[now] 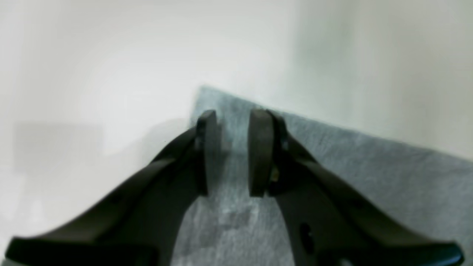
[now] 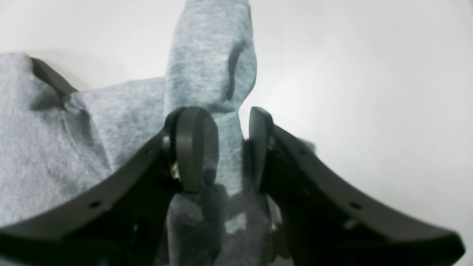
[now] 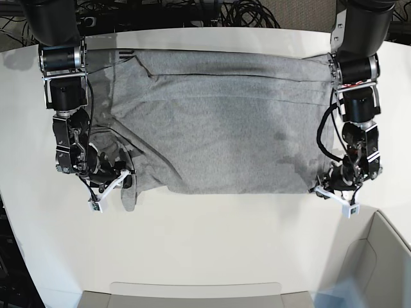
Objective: Fold the T-shirt properly
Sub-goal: 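Lift the hem corners and fold them toward the collar fold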
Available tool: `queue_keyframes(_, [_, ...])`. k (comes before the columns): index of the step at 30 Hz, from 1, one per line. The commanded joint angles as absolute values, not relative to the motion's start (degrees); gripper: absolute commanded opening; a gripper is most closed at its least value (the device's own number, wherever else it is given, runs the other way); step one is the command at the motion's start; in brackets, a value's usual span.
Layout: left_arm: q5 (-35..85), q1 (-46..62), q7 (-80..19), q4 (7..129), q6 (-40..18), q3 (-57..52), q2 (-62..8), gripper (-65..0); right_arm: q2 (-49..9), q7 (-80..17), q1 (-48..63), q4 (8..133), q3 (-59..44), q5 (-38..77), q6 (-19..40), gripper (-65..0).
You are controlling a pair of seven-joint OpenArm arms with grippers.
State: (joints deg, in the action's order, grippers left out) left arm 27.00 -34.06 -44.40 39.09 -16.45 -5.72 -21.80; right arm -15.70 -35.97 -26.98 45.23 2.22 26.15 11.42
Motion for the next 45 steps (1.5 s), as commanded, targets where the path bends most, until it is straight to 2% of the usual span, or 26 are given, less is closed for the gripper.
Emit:
queue_keyframes(1, [27.0,-36.0,-42.2,39.8,-15.4,-5.5,-23.3,-48.8,-16.1,-38.5,-27.4,45.3,2.2,25.4,11.1,-43.9])
queue_keyframes(7, [26.9,-36.0,-38.5,39.3,-9.5,-5.3,-23.2,-48.7,-16.3,-38.5,-26.7,45.4,2.2,25.4,11.1,-43.9])
queue_keyframes(15, [27.2,-35.9,-37.8,36.7,-9.7,-5.3,-23.0,-48.7,-17.0,-38.5,-26.6,45.5,2.2,25.4,11.1,-43.9])
queue_keyframes(21, [27.2,-35.9,-38.3,37.0,-13.8,-5.5,-23.0,-48.7,-16.9,-38.5,-26.6,45.5,2.2,25.4,11.1,-43.9])
queue_keyframes(40, [27.2,-34.9,-40.1,36.8,-14.3,-5.3,-20.4,-48.7,-16.8,-38.5,-26.7,45.5,2.6,25.4,11.1,-43.9])
queue_keyframes(45, [27.1,-34.9,-40.7,36.8,-18.0,-4.9,-20.4,-50.3,-17.0,-38.5,-26.7,45.5,2.7,25.4,11.1,-45.0])
